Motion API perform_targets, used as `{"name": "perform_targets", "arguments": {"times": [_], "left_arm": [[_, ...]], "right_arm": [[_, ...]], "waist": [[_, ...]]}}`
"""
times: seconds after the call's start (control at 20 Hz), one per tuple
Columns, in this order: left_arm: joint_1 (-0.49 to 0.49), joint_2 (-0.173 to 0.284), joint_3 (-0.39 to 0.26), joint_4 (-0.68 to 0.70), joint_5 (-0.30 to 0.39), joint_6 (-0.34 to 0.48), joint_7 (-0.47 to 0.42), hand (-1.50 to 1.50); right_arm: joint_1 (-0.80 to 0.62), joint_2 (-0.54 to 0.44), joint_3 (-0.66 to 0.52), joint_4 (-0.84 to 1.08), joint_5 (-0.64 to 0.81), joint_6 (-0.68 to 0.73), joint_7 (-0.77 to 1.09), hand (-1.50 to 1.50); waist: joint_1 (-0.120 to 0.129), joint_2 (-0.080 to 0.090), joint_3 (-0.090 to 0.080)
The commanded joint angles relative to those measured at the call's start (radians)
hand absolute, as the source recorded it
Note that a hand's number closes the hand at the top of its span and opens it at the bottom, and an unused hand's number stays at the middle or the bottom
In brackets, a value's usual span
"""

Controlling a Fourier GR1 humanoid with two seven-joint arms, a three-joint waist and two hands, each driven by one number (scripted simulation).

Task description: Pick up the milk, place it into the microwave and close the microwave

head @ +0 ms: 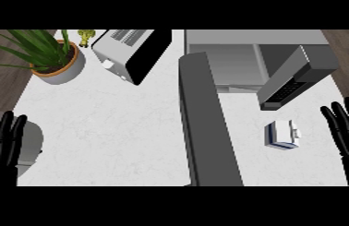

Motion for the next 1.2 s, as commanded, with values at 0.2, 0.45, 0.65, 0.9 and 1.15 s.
{"name": "perform_targets", "arguments": {"times": [0.2,0.45,0.65,0.9,1.15], "left_arm": [[0.087,0.000,0.055,-0.079,0.069,-0.057,-0.013,-1.50],[0.194,-0.029,0.040,-0.075,0.071,-0.128,-0.098,-1.50],[0.216,-0.017,0.123,-0.109,0.135,-0.167,-0.065,-1.50],[0.256,-0.029,0.165,-0.137,0.177,-0.213,-0.083,-1.50],[0.273,-0.028,0.159,-0.212,0.218,-0.214,0.012,-1.50]], "right_arm": [[-0.019,0.035,-0.020,0.186,0.071,0.005,-0.101,-1.50],[-0.037,-0.007,-0.088,0.224,0.030,0.046,-0.097,-1.50],[-0.040,0.026,-0.087,0.323,0.078,0.020,-0.166,-1.50],[-0.052,-0.020,-0.170,0.458,0.070,0.037,-0.223,-1.50],[-0.130,0.016,-0.168,0.684,0.155,-0.033,-0.359,-1.50]], "waist": [[0.005,0.001,0.000],[0.003,0.001,0.000],[0.004,0.001,0.000],[0.005,0.001,0.000],[0.009,0.002,0.001]]}}
